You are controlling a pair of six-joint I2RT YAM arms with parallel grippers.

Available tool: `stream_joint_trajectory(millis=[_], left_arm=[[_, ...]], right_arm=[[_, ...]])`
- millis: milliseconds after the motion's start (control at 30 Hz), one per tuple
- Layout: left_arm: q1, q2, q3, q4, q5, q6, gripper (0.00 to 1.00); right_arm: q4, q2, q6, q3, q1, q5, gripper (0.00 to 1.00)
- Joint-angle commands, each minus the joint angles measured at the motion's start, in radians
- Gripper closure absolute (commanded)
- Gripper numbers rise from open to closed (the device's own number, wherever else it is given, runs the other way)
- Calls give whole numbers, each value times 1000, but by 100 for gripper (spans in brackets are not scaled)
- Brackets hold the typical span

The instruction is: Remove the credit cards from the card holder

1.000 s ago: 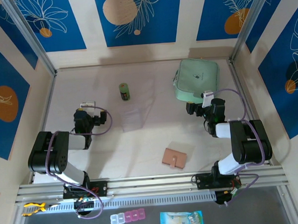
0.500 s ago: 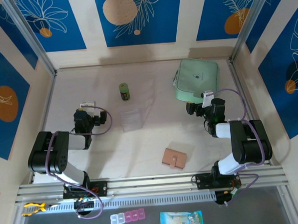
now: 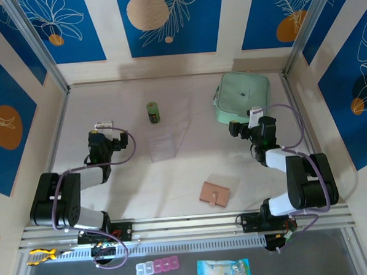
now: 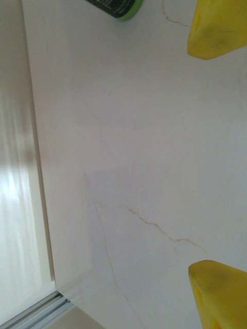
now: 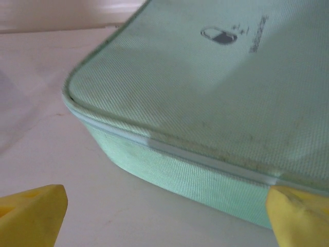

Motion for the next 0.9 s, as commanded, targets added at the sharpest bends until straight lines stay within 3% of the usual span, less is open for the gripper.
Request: stream_joint_trajectory(millis=[0,133,333,533,867], left_arm=[[-14,-58,81,-211,-41,-41,0],[-27,-114,163,-431,-33,-79,0],[-37,-208,249,-685,72,-191,0],[-53,-203,358,-966,143,-325,0],[-78,-218,406,-1174,250,-482,5]], right_arm=[[-169,-84,19,55,28,51,0],[-371,-163,54,104,73,64,0],[-658,-229,155,190,158,60,3],[-884,-231,279,282,248,34,6],[-1174,-206,412,392,360,-47,12]])
